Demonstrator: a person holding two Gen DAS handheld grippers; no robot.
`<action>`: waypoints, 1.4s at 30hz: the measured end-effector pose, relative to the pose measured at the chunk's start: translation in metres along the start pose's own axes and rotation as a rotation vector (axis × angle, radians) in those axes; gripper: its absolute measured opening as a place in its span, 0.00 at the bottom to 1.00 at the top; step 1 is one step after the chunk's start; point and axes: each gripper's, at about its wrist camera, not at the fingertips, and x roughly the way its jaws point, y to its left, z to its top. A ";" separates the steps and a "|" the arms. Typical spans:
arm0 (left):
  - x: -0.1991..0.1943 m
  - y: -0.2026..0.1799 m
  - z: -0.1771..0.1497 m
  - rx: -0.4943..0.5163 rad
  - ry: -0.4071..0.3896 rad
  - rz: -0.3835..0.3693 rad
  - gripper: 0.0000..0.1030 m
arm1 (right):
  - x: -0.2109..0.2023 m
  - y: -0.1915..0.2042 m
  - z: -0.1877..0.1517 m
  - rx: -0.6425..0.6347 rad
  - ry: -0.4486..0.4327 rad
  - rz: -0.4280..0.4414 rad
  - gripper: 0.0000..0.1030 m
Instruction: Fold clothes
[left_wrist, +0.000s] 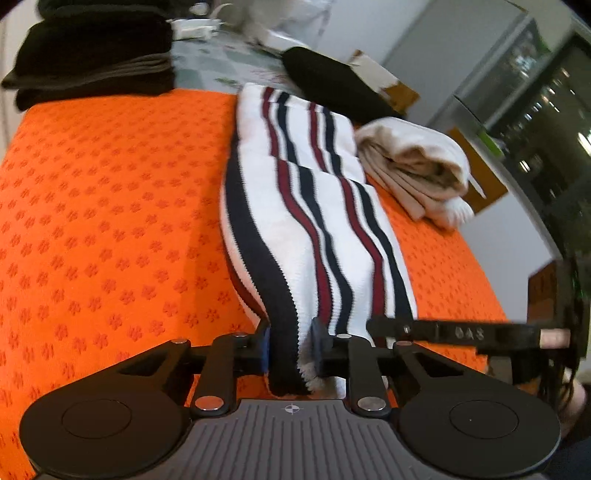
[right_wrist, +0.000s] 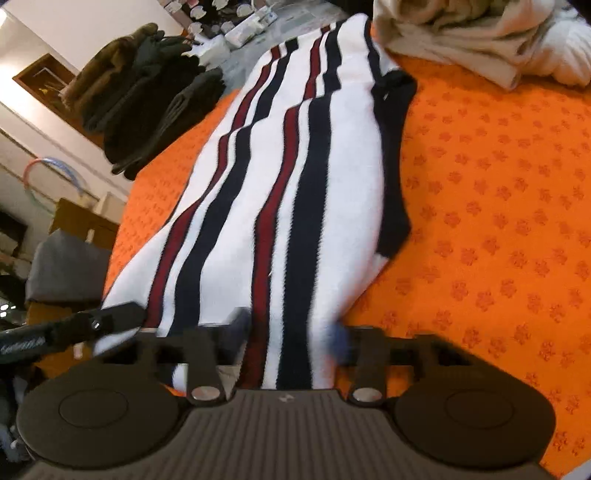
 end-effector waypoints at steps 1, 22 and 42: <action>0.000 -0.003 0.001 0.017 0.000 -0.007 0.22 | -0.006 0.001 0.006 -0.014 -0.009 -0.002 0.16; 0.030 -0.179 0.038 0.270 -0.105 -0.366 0.19 | -0.156 -0.037 0.134 -0.279 -0.152 -0.031 0.12; 0.070 -0.204 0.041 0.113 -0.144 -0.146 0.68 | -0.142 -0.156 0.167 -0.317 0.025 -0.113 0.13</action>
